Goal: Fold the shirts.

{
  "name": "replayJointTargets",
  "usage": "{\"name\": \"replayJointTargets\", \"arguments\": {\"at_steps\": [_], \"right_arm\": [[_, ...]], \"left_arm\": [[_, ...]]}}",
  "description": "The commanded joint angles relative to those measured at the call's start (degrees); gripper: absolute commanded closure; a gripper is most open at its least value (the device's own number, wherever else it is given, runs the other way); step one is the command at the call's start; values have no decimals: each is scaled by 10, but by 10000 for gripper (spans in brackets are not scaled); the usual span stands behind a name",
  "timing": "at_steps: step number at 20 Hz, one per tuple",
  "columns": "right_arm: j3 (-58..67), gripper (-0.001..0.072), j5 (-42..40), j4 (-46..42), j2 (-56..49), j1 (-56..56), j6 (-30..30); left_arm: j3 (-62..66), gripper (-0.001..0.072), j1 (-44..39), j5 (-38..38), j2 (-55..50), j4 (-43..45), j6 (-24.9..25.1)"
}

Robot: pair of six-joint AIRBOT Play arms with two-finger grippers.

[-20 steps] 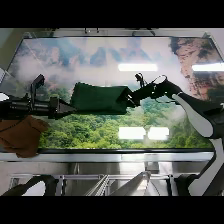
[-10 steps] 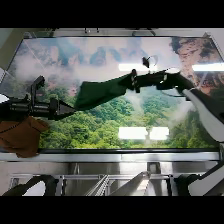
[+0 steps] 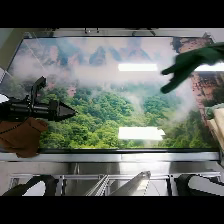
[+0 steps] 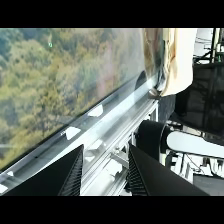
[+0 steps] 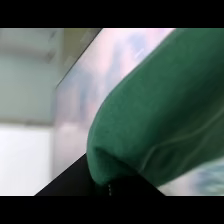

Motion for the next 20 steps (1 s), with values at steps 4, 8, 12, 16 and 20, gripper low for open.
{"name": "replayJointTargets", "arguments": {"at_steps": [4,8,12,16,20], "right_arm": [[0,695,140,-313,59,-288,52],[-12,695,161,-530,49,-317,91],[-61,602,152,-562,26,-317,90],[-93,361,176,-597,-4,-317,90],[-92,376,171,-514,-7,-315,96]], "left_arm": [[-1,413,0,24,0,1,14],[-1,413,0,31,0,2,16],[-1,412,0,33,0,1,16],[-1,412,0,33,0,1,16],[-1,412,0,37,0,0,16]]}}
